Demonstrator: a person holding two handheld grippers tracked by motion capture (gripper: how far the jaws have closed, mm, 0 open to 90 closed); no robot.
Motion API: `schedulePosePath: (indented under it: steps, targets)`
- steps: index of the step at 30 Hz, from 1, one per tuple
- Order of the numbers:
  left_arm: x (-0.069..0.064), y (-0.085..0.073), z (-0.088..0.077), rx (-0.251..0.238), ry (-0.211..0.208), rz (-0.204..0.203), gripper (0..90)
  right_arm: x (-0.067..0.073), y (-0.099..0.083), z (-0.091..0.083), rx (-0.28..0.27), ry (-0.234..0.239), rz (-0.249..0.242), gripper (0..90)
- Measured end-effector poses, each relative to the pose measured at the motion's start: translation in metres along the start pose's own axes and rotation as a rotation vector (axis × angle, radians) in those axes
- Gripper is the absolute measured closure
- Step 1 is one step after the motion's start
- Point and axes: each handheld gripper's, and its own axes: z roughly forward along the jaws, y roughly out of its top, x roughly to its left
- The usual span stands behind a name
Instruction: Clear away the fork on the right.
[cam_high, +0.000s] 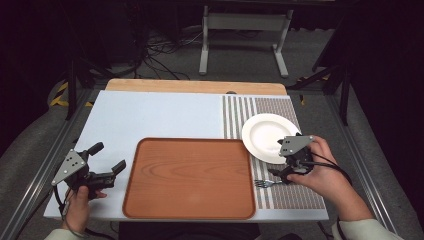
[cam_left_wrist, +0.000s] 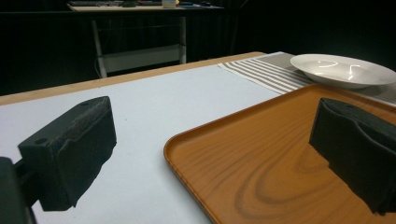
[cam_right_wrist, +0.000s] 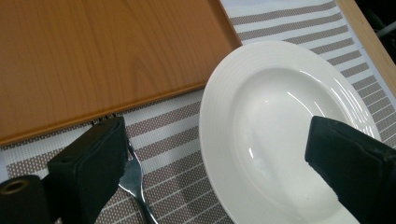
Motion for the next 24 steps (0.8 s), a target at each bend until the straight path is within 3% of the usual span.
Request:
schedulePosePath:
  steps: [11,24]
  targets:
    - [-0.001,0.000,0.000,-0.002,0.004,-0.002,1.3,-0.002,0.004,0.004,0.088,0.030,-0.041,7.2]
    - [0.000,0.000,-0.001,-0.003,0.004,-0.001,1.3,-0.002,0.003,0.012,0.217,0.127,-0.099,7.6]
